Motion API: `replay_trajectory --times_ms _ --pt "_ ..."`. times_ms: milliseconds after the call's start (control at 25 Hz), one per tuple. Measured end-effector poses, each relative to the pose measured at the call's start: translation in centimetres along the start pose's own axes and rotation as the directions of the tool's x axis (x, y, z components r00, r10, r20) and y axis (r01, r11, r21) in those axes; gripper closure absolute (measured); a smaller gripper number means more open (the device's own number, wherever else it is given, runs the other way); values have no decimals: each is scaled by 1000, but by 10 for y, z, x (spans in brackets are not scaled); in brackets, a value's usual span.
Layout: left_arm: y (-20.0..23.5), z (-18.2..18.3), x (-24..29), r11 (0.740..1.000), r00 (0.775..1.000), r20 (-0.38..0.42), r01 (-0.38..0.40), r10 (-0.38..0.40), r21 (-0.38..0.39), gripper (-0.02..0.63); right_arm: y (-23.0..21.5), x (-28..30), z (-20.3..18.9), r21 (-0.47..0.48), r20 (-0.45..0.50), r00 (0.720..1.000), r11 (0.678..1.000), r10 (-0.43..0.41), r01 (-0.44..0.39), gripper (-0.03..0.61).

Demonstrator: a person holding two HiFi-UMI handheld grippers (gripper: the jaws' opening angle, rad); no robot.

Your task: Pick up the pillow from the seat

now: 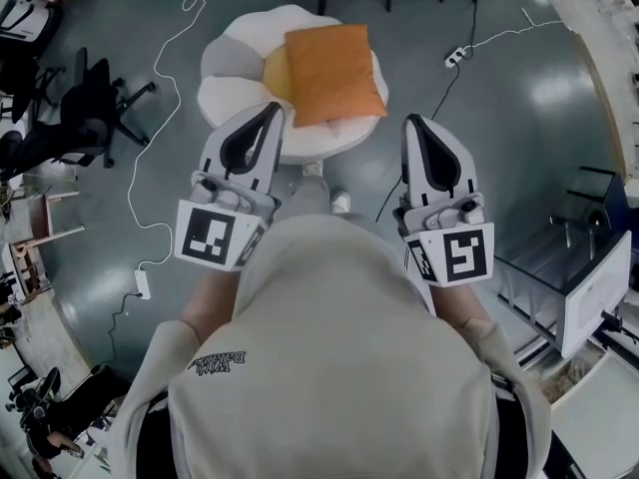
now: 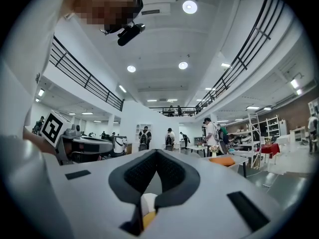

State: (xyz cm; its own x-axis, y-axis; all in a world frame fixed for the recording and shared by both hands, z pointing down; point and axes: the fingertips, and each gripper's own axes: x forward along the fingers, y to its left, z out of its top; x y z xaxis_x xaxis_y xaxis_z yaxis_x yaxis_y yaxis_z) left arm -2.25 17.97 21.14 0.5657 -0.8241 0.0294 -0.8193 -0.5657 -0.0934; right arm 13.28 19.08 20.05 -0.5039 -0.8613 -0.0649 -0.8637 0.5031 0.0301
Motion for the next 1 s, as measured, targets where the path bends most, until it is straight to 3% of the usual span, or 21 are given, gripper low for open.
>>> replay_trajectory --times_ms 480,1000 --pt "54 -27 51 997 1000 14 22 -21 -71 603 -21 75 -19 -24 -53 999 1000 5 -7 569" --pt "164 -54 135 993 999 -43 26 -31 -118 603 -54 208 -47 -27 -133 991 999 16 -19 569"
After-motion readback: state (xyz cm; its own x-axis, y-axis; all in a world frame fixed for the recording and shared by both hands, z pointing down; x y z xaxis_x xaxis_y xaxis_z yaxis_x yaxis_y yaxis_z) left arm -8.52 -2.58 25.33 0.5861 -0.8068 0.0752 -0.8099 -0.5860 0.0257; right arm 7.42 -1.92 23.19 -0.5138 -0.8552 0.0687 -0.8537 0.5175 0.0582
